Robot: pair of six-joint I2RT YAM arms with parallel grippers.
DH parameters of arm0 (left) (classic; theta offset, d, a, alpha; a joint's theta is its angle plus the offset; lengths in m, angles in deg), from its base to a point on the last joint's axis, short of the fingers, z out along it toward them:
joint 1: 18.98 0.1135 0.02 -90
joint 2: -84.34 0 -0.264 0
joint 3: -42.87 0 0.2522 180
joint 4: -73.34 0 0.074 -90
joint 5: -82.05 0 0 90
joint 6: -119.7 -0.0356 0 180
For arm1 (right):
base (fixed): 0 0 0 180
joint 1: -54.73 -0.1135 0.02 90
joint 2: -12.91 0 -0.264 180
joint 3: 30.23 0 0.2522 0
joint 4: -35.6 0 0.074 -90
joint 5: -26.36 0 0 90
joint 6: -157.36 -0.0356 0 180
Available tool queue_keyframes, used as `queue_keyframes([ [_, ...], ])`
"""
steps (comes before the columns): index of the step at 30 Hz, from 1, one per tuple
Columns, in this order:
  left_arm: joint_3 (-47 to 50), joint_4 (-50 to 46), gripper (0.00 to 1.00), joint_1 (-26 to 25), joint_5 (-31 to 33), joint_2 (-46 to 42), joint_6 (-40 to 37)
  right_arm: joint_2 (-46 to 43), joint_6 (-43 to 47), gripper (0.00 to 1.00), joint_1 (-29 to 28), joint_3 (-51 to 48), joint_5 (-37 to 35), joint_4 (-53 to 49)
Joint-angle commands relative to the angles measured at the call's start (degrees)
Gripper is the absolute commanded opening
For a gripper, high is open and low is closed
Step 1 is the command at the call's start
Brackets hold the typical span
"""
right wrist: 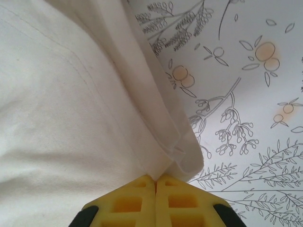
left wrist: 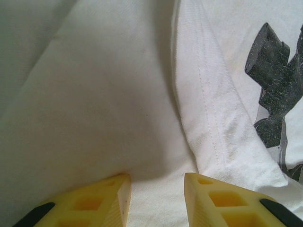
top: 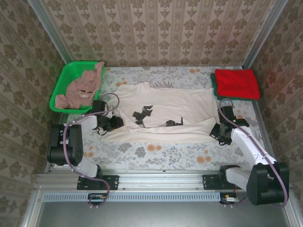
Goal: Fold and stack the t-shirts
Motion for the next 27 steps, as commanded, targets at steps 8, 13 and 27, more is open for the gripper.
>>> queue_keyframes([
  [8,0.45,-4.59,0.37,0.67,2.41,1.74,0.12,2.45,-1.02,0.29,-0.90,-0.63,-2.79,0.39],
  [13,0.43,-4.73,0.37,0.67,2.32,1.57,0.08,8.95,-0.21,0.30,-0.55,0.69,-3.42,2.84],
  [27,-0.19,-5.10,0.36,0.70,2.19,1.59,-0.40,7.84,-0.43,0.16,0.28,-0.03,-5.12,3.55],
])
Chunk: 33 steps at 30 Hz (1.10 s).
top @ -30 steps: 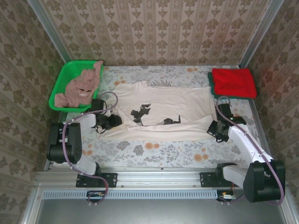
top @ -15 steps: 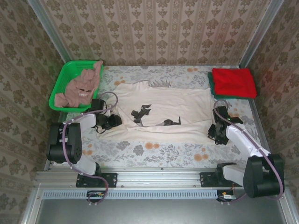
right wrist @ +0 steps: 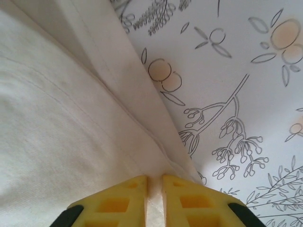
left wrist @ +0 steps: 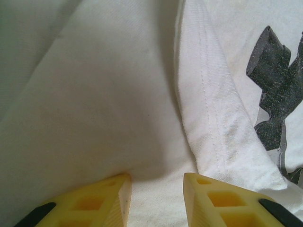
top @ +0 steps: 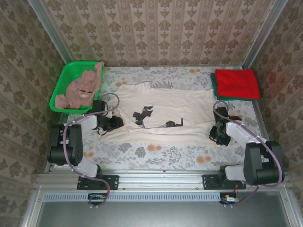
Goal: Fold and stack the t-shirts
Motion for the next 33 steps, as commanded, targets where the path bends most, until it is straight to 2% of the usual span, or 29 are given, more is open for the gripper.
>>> queue_keyframes([
  [1,-0.06,-4.59,0.36,0.68,2.14,1.58,-0.38,-3.61,0.21,0.14,0.35,0.89,-2.79,-1.81],
  [6,-0.25,-4.47,0.36,0.68,1.83,1.94,-0.48,-4.49,0.51,0.02,0.61,0.17,-2.96,-1.88],
  [11,-0.36,-4.62,0.36,0.64,1.88,1.96,-0.54,-7.03,0.00,0.01,0.46,0.83,-2.00,-4.43],
  [15,-0.38,-4.45,0.36,0.62,1.88,2.10,-0.42,-13.74,-2.80,0.00,-1.28,1.08,-2.78,-8.90],
  [20,-0.62,-4.31,0.36,0.64,1.84,2.44,-0.22,-22.12,-8.26,0.00,-3.24,-3.32,-4.27,-9.75],
  [26,-0.70,-4.58,0.36,0.66,2.05,2.56,-0.27,-25.11,-14.92,0.00,-6.69,-6.42,-5.75,-9.77],
  [29,-0.59,-4.40,0.36,0.64,2.31,2.53,-0.17,-28.49,-18.24,0.00,-10.25,-9.07,-8.10,-8.02],
  [33,-0.80,-4.36,0.36,0.69,1.88,2.97,-0.12,-27.07,-18.99,0.01,-10.36,-11.19,-7.20,-5.91],
])
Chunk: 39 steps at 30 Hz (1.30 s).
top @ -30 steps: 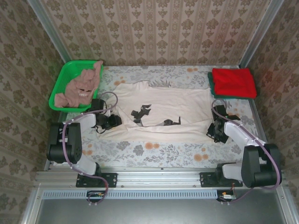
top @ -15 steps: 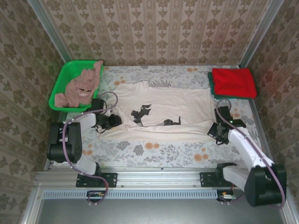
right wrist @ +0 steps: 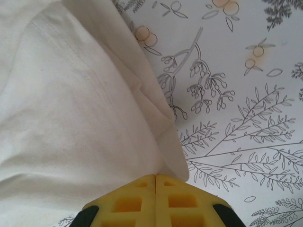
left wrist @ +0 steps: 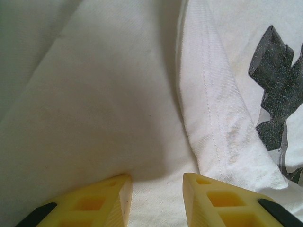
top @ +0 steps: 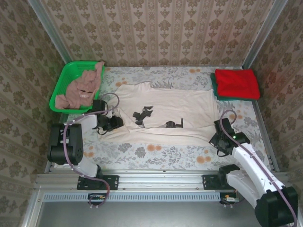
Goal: Fold and stack the t-shirts
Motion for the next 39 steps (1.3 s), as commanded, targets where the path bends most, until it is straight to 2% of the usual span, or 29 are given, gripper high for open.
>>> queue_keyframes([
  [1,-0.03,-3.63,0.36,0.62,1.99,2.16,-0.25,1.63,-2.84,0.02,-0.37,-1.26,-1.78,0.59],
  [3,-0.19,-4.29,0.36,0.59,2.34,2.00,-0.52,2.12,-1.40,0.08,-0.37,0.38,-1.03,-0.34],
  [6,-0.25,-4.47,0.36,0.69,2.43,1.52,-0.46,-0.37,1.57,0.29,-0.88,4.49,-1.10,-1.49],
  [8,-0.56,-4.57,0.37,0.61,2.36,1.61,-0.44,-2.44,3.05,0.43,-0.94,5.72,-0.69,1.27],
  [9,-0.79,-4.77,0.37,0.64,2.34,1.70,-0.54,-2.45,3.97,0.46,-0.99,6.01,0.91,3.87],
  [12,-1.06,-5.06,0.37,0.62,2.49,1.72,-0.63,3.68,6.41,0.46,-1.25,8.30,5.91,9.78],
  [16,-1.39,-5.93,0.37,0.78,3.38,1.65,-0.91,20.34,9.41,0.42,-1.87,10.92,12.24,18.62],
  [19,-1.38,-6.14,0.38,0.79,3.56,1.61,-0.89,31.50,10.43,0.41,-0.95,13.77,9.33,18.10],
  [22,-1.09,-6.29,0.38,0.88,3.74,1.61,-1.12,37.57,10.36,0.36,5.95,13.36,7.62,17.80],
  [25,-0.77,-6.01,0.38,1.19,3.22,1.81,-1.16,37.44,10.77,0.36,12.18,10.50,9.47,20.37],
  [29,-0.79,-5.81,0.38,1.21,3.22,1.96,-1.05,36.94,12.07,0.42,14.98,9.94,9.75,21.58],
  [31,-0.85,-6.05,0.38,1.23,3.22,1.95,-1.16,37.68,13.59,0.49,16.28,11.92,11.54,20.25],
  [35,-1.29,-7.29,0.39,1.19,3.48,0.84,-1.19,32.62,14.93,0.59,15.01,13.88,15.00,19.55],
  [37,-0.98,-7.45,0.40,1.15,3.31,-1.02,-0.78,27.76,14.68,0.63,12.79,13.99,14.29,18.28],
  [39,-1.33,-8.49,0.44,0.41,3.65,-4.08,-0.47,23.50,13.71,0.66,8.19,14.08,11.81,16.52],
])
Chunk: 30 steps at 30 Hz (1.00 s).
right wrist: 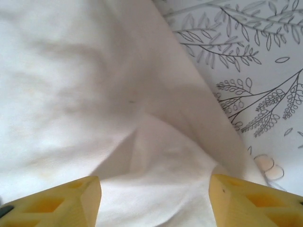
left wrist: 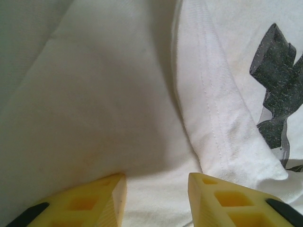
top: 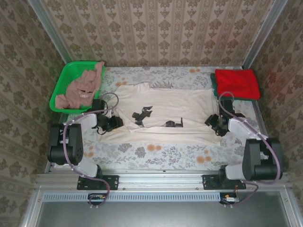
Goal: Fold and stack the t-shirts
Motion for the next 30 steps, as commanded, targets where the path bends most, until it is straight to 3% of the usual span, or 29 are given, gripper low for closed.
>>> queue_keyframes([
  [1,-0.42,-5.24,0.45,-0.49,3.33,-4.44,-0.19,-7.10,0.02,0.66,-6.71,1.26,-3.73,-4.09],
  [6,-3.10,-7.87,0.49,-5.98,6.73,-7.73,0.81,-9.58,-3.49,0.66,-19.26,-1.47,-6.25,-0.97],
  [8,-3.50,-7.85,0.51,-8.73,7.69,-7.10,1.89,-8.13,-4.32,0.66,-21.72,-2.24,-7.64,-0.44],
  [11,-3.05,-6.04,0.57,-12.02,8.55,-5.05,3.19,-4.79,-4.51,0.66,-22.27,-4.37,-9.47,0.38],
  [17,-3.88,-3.48,0.59,-15.87,9.31,1.61,4.82,1.15,-4.09,0.66,-21.38,-5.72,-10.55,2.29],
  [23,-8.68,-4.66,0.33,-17.78,9.80,4.75,4.86,0.36,-3.64,0.66,-21.33,-5.57,-10.02,2.38],
  [27,-11.94,-7.29,0.32,-18.25,10.97,5.78,4.16,0.24,-3.39,0.66,-21.34,-5.95,-10.02,2.73],
  [30,-13.06,-7.52,0.23,-18.41,11.00,7.02,3.84,0.91,-3.21,0.66,-21.22,-6.04,-10.17,2.93],
])
